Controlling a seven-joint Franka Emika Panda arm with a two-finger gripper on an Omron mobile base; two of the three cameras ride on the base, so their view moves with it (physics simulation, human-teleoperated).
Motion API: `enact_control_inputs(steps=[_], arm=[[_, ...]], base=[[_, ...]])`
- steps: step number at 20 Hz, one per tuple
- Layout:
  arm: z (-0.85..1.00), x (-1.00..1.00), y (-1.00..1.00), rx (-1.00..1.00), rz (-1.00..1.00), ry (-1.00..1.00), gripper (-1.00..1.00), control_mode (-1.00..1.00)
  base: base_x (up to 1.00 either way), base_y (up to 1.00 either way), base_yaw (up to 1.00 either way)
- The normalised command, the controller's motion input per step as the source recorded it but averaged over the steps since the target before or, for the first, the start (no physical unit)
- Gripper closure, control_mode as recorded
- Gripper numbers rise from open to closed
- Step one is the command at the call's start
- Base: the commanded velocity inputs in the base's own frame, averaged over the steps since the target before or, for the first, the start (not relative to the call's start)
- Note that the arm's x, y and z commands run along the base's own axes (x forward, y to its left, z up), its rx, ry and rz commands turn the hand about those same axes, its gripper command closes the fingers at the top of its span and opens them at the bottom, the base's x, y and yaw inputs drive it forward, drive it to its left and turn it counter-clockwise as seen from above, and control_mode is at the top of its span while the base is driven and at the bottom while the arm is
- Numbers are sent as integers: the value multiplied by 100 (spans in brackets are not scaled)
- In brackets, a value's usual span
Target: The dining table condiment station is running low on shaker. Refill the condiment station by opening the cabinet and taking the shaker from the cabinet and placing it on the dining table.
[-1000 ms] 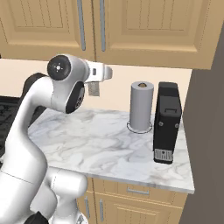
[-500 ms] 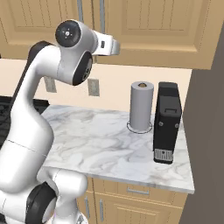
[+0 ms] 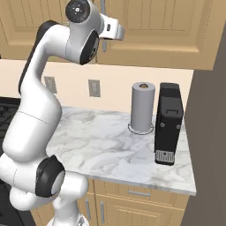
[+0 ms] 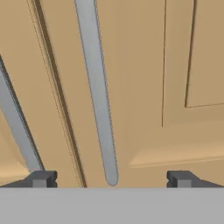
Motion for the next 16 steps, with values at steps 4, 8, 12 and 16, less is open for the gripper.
enact_control_inputs(steps=[4,8,12,16], arm=[[0,61,0,0,2,0,-100,-100],[-4,62,0,0,4,0,-100,-100],[-16,54,-4,2,6,-9,-100,-100],[-29,47,-3,2,6,-23,-100,-100]], base=[[0,0,0],[0,0,0],[0,0,0],[0,0,0]])
